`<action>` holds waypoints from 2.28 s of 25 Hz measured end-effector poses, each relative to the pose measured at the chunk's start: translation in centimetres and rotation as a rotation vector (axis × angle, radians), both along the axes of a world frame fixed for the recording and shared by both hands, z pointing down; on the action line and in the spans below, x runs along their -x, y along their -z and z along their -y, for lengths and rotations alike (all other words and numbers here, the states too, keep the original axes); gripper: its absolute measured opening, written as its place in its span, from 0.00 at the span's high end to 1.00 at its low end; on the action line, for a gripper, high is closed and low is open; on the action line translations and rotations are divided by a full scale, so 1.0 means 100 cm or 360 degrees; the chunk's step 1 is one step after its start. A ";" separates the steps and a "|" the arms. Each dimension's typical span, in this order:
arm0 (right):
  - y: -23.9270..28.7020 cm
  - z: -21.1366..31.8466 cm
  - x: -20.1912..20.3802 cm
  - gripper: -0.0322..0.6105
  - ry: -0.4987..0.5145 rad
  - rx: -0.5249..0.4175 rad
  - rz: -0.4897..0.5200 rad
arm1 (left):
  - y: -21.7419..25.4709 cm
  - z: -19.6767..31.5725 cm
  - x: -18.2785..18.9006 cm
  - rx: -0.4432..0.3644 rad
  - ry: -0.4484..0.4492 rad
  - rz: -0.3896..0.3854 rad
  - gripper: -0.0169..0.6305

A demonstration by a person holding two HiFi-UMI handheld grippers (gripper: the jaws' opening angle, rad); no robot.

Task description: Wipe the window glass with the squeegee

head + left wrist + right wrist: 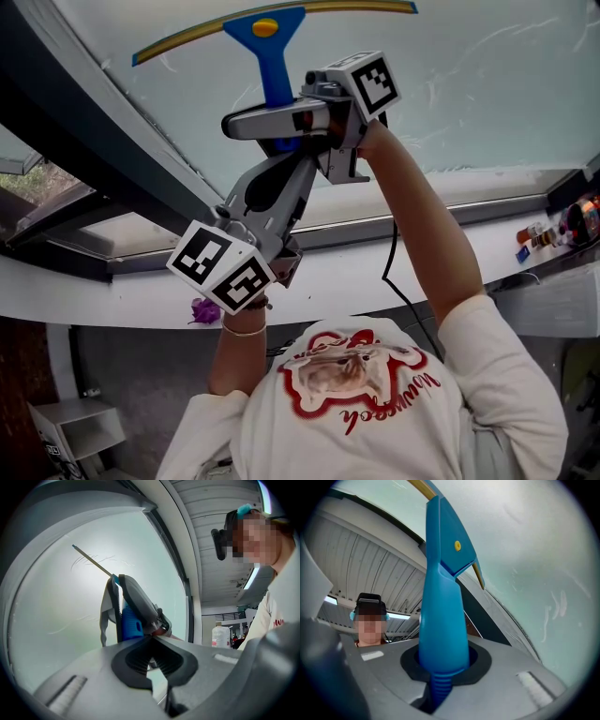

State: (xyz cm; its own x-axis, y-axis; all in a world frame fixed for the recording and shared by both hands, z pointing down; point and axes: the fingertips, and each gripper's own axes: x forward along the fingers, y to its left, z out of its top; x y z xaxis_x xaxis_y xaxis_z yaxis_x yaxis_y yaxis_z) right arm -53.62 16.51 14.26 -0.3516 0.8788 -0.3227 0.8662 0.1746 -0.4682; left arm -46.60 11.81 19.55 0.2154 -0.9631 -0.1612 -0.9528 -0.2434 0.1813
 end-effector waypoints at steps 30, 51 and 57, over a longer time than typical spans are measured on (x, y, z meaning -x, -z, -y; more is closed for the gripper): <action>-0.088 0.004 0.000 0.83 -0.0028 0.0131 -0.0151 | -0.082 -0.003 -0.007 0.0242 -0.0093 -0.0157 0.96; -0.148 0.003 0.001 0.79 -0.0036 0.0189 -0.0258 | -0.138 -0.005 -0.010 0.0393 -0.0142 -0.0283 0.96; -0.166 0.001 0.001 0.77 -0.0022 0.0191 -0.0292 | -0.156 -0.005 -0.010 0.0436 -0.0164 -0.0327 0.96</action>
